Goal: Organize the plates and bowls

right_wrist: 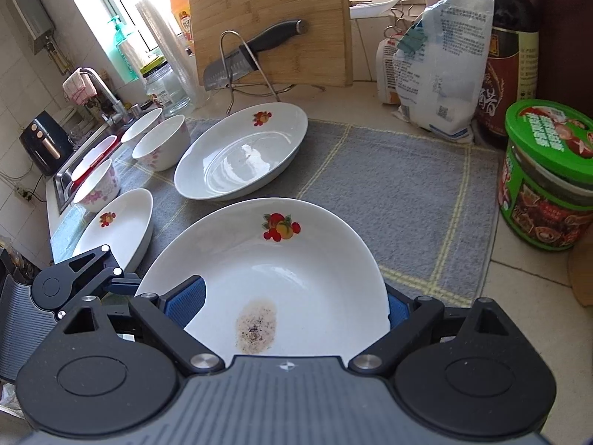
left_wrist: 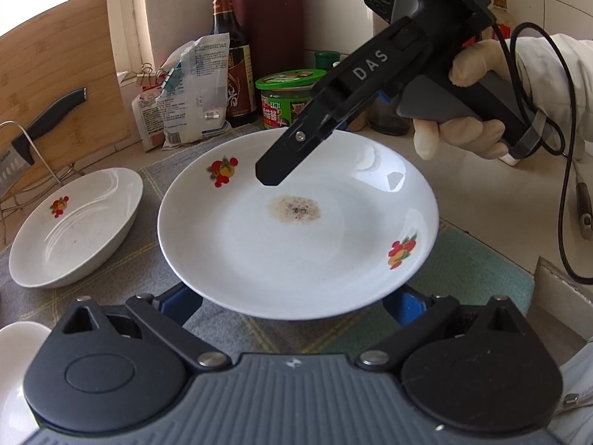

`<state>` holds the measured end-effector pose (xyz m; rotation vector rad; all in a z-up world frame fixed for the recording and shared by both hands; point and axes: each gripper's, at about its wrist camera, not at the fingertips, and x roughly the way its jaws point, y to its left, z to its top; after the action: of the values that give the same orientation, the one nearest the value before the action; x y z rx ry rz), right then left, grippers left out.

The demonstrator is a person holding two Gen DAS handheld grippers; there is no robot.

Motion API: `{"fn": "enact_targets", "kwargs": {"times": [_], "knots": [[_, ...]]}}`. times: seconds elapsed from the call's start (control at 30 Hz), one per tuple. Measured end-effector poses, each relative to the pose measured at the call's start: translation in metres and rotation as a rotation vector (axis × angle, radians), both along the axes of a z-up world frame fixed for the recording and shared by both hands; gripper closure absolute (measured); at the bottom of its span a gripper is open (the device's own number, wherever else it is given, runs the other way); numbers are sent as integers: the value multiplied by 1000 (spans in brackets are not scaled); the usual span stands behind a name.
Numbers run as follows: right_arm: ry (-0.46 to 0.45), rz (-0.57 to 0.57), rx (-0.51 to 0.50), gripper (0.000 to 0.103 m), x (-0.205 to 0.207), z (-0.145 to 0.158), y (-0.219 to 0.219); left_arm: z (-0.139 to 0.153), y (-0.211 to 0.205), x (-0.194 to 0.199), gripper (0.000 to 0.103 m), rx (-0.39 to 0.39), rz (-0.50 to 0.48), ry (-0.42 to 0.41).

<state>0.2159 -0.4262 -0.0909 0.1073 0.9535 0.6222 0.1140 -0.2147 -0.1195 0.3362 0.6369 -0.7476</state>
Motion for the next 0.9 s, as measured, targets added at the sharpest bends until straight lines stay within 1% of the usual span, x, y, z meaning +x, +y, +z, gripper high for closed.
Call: {"fn": "enact_targets", "kwargs": {"times": [0.17, 0.33, 0.6, 0.9], "knots": [[-10, -17, -20, 5, 14, -5, -11, -7, -15, 20, 1, 7, -10, 5], [0, -29, -28, 5, 22, -13, -20, -13, -23, 31, 1, 15, -19, 15], [-12, -44, -57, 5, 28, -19, -22, -19, -30, 39, 1, 21, -22, 32], [-5, -51, -82, 5, 29, -25, -24, -24, -32, 44, 1, 20, -30, 44]]}}
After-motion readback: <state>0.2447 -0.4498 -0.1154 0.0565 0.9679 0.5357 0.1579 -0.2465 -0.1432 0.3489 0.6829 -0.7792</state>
